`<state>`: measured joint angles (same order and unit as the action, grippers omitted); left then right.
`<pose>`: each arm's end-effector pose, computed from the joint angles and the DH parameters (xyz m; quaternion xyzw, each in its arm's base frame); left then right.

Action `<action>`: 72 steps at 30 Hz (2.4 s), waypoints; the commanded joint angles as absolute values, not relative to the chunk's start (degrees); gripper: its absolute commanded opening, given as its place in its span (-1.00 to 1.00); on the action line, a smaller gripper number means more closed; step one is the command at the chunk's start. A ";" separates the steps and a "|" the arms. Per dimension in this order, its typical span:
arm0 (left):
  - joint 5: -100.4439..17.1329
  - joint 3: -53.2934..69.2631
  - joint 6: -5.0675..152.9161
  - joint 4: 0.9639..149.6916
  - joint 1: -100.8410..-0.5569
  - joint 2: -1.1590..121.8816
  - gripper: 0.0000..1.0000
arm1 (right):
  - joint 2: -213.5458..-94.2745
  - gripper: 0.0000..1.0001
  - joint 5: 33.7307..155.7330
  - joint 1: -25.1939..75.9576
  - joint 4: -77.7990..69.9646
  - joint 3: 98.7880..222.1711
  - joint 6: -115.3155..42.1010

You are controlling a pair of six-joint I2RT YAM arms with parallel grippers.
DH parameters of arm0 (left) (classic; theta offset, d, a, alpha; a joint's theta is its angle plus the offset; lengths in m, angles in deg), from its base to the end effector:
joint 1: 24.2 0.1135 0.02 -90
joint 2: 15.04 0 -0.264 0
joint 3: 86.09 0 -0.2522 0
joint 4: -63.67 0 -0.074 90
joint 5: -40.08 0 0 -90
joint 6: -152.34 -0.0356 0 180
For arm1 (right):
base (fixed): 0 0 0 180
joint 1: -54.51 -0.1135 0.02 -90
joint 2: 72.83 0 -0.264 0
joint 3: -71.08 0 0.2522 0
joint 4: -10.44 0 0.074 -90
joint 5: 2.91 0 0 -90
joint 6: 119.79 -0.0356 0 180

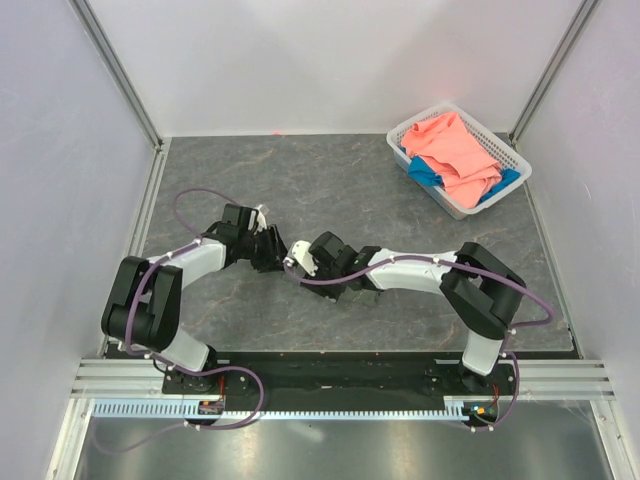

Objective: Fold the napkin, place the utensils inside, and roll it up
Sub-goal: Roll the napkin with the utensil

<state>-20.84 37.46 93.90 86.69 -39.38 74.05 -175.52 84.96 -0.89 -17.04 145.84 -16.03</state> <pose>0.2729 -0.0920 0.1546 -0.0584 0.9260 -0.3335 0.1672 0.2072 0.2981 0.1627 -0.5373 0.7891 0.0891 0.2841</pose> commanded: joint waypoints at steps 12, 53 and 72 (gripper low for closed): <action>-29.35 42.44 91.35 85.43 -39.49 61.25 0.06 | -182.34 -0.15 114.49 7.65 -26.42 153.39 -20.82; -25.22 47.20 92.23 77.08 -39.49 65.20 -0.96 | -191.23 0.18 132.10 15.13 -33.91 161.92 -28.12; -24.17 41.48 91.26 84.72 -39.49 72.32 -0.96 | -172.23 0.78 100.20 2.66 -23.19 150.50 -18.46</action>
<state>-24.27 43.18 93.37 81.70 -39.42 70.91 -171.59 109.07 3.66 -25.28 152.02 -21.80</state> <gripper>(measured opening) 0.034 0.876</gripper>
